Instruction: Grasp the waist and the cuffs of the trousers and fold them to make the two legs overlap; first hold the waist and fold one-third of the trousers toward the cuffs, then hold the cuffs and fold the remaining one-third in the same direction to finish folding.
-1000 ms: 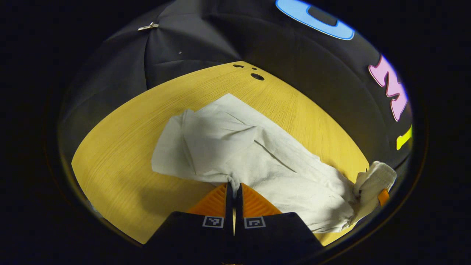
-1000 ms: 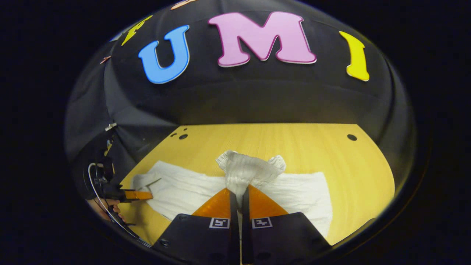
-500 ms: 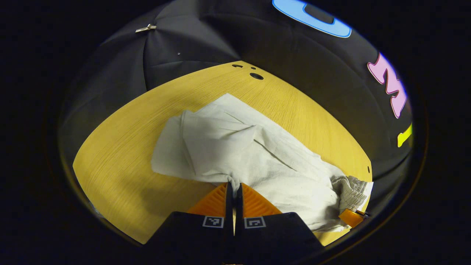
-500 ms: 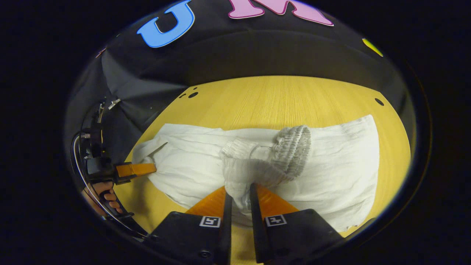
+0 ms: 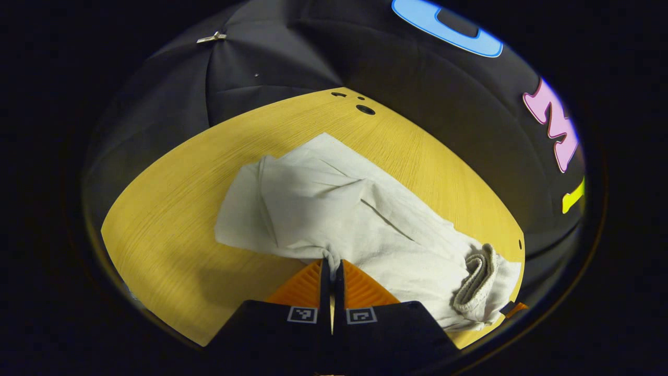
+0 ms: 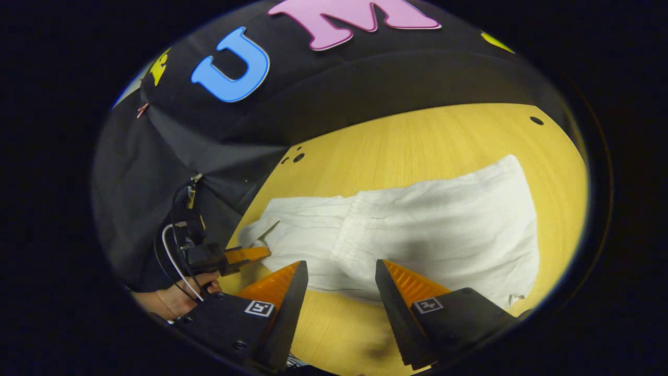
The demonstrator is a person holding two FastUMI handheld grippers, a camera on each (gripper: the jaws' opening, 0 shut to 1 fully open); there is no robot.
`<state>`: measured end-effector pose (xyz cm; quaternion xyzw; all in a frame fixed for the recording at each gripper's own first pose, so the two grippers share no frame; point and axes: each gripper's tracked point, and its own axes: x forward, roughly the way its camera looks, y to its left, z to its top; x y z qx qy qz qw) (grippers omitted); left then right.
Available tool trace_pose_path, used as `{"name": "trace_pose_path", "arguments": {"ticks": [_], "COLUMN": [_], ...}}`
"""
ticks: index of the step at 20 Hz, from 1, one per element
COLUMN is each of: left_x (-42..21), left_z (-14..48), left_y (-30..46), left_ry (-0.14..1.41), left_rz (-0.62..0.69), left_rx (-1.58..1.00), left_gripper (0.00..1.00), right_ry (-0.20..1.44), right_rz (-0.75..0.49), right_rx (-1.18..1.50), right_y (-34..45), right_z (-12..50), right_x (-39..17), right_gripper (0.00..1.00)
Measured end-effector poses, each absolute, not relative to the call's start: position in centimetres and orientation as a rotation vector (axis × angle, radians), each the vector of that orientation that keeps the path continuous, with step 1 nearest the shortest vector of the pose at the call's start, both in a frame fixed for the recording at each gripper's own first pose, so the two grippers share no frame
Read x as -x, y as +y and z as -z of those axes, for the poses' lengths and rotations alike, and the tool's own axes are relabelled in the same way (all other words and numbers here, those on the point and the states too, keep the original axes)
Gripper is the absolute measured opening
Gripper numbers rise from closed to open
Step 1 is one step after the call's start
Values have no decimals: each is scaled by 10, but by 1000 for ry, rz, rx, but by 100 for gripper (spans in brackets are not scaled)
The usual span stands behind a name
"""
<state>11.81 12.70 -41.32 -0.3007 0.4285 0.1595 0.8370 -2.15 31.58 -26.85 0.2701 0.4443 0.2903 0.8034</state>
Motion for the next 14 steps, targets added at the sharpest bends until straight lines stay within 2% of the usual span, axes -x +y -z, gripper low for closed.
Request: {"name": "trace_pose_path", "arguments": {"ticks": [3, 8, 11, 14], "left_x": [-121, -121, -123, -134], "left_z": [411, 404, 387, 367], "left_y": [129, 132, 135, 129], "left_ry": [856, 839, 820, 794], "left_rz": [-356, -387, -388, -371], "left_rx": [718, 842, 834, 786], "left_gripper": [6, 6, 6, 5], "right_ry": [1010, 1016, 1014, 1007], "right_rz": [-501, -311, -251, -235], "right_rx": [-545, -585, -621, -666], "right_y": [238, 139, 103, 91], "right_z": [286, 301, 314, 317], "right_x": [33, 41, 53, 52], "right_gripper": [81, 81, 81, 86]}}
